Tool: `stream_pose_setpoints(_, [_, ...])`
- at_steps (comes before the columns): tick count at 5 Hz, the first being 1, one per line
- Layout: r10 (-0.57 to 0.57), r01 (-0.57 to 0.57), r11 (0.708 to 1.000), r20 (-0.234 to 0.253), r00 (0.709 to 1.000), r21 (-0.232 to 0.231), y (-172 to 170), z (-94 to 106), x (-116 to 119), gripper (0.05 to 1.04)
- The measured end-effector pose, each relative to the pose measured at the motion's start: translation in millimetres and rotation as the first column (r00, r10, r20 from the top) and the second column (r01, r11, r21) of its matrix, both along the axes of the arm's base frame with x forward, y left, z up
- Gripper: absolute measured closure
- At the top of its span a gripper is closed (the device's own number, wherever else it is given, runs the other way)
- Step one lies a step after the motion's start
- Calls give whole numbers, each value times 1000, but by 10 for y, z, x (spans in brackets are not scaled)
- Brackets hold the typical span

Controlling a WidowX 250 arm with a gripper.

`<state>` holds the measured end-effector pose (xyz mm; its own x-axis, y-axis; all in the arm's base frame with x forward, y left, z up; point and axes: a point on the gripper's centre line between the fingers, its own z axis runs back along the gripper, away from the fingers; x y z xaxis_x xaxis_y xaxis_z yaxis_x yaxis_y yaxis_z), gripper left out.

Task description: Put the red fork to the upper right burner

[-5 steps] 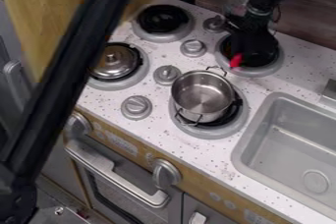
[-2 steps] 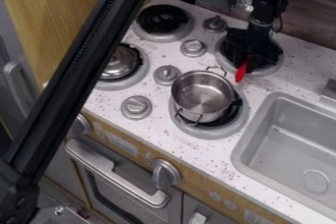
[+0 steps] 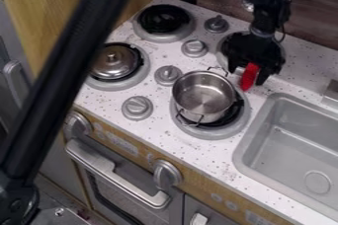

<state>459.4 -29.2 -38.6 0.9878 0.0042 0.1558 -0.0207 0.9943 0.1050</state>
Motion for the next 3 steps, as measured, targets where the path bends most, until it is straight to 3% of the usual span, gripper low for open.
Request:
stream_pose_setpoints(1, [14,-14,1000,34,999,-10,45,324,-175,87])
stream_pose_setpoints(2, [13,-10,999,65,998,-48,46,471,-372,87])
stream_pose_setpoints(3, [-10,15,997,66,998,-77,36,581,-459,87])
